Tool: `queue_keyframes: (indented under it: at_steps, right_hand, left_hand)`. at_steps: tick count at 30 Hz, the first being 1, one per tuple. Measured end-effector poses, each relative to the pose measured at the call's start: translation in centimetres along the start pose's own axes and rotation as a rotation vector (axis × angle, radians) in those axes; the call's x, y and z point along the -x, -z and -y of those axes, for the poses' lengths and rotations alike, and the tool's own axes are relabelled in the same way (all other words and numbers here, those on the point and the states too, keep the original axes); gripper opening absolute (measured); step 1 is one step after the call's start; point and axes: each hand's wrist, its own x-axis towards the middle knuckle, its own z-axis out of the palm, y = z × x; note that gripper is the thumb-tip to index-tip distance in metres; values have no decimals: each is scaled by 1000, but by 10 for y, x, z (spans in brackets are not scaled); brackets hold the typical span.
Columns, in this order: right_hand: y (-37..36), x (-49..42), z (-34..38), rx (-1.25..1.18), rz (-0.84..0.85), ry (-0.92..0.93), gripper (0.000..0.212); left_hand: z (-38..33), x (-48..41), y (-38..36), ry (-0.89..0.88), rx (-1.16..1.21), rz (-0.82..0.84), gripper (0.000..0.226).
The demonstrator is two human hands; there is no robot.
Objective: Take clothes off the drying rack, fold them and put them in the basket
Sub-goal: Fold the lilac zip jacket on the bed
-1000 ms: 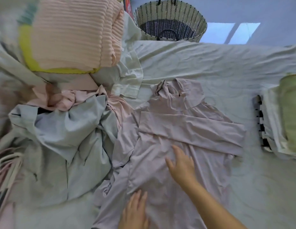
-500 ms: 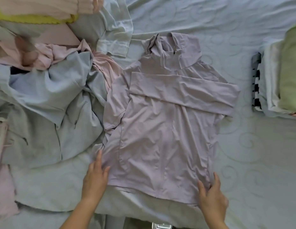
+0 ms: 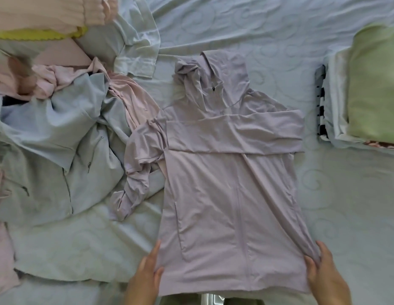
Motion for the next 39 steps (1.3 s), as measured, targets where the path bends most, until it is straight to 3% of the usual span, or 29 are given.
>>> queue_keyframes:
  at_steps: [3, 5, 7, 13, 22, 24, 29, 34, 36, 39]
  right_hand:
    - [-3, -4, -18, 150, 58, 69, 79]
    - [2, -10, -12, 262, 79, 120, 83]
    - [11, -16, 12, 288, -23, 198, 66]
    - [-13, -29, 105, 190, -297, 397, 66]
    - [-66, 7, 287, -87, -182, 695, 60]
    - [-77, 26, 317, -125, -145, 748, 58]
    - [-90, 60, 372, -166, -101, 947, 58]
    - [-88, 64, 401, -158, -121, 940, 62]
    - [-84, 61, 407, -101, -131, 938, 65]
    - [-79, 60, 421, -80, -108, 913, 70]
  left_hand:
    - [-5, 7, -12, 62, -4, 15, 111]
    - [-13, -1, -5, 146, 29, -18, 97]
    - [-17, -20, 10, 199, 25, -121, 84]
    - [-16, -109, 89, 228, 49, -421, 71]
    - [2, -167, 108, 415, 119, -221, 50]
    - [-4, -160, 120, 348, 226, -300, 45]
    - [-35, -140, 211, -34, 552, -783, 33]
    - [-49, -120, 331, -389, 578, -1197, 29]
    - [-42, -121, 362, -397, 544, -1251, 27]
    - [-24, -138, 379, -252, 598, -1197, 32]
